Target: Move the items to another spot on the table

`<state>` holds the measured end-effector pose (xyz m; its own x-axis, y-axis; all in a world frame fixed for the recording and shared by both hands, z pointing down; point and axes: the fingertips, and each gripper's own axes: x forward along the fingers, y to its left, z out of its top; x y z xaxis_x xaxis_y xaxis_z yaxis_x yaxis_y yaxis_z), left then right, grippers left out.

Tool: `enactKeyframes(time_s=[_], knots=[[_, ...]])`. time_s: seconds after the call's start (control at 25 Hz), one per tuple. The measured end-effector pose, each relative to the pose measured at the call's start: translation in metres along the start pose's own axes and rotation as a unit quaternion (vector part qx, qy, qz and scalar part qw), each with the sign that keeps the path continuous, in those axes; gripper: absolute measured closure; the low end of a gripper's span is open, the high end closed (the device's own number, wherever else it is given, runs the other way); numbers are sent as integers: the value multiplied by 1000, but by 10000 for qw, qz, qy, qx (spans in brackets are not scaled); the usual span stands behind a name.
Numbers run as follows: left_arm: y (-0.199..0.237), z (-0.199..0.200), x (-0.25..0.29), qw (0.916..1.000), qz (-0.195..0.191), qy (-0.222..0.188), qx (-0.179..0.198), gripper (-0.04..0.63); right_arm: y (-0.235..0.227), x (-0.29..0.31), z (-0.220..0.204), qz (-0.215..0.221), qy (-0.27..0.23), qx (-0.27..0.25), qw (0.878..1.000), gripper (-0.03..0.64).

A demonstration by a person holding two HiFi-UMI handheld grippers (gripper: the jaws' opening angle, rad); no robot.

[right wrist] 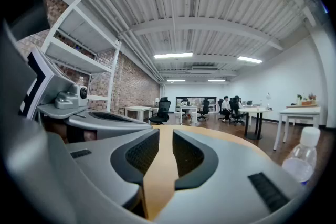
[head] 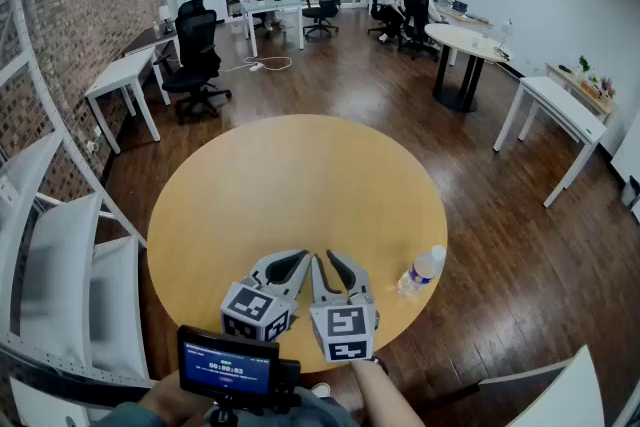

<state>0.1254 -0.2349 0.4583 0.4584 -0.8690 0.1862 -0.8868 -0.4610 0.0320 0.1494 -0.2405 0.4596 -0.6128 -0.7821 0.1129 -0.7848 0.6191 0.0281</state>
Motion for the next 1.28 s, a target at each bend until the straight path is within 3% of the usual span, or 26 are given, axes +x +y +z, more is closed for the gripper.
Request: enactKeyframes(time_s=[0.28,0.52,0.8,1.0,1.28], knots=[[-53,-5,26,9987,-497,42,75,591,-50,-43,-12,-704,-40,126,9974,477],[-97,-9,47,9952,-975,74,81,591,-100,-87,-25,-1568,-69,292,9872,460],[-139,-22,74,9897,-1400,-110,288,588,-140,-125,-37,-2140,10,335,9763,420],[-153,-25,83,9877,-1531,-75,323,588,-155,-130,-46,-2333,82,389,9716,405],[-152,-33,91,9881,-1501,41,321,586,-168,-108,-70,-2280,339,476,9719,310]])
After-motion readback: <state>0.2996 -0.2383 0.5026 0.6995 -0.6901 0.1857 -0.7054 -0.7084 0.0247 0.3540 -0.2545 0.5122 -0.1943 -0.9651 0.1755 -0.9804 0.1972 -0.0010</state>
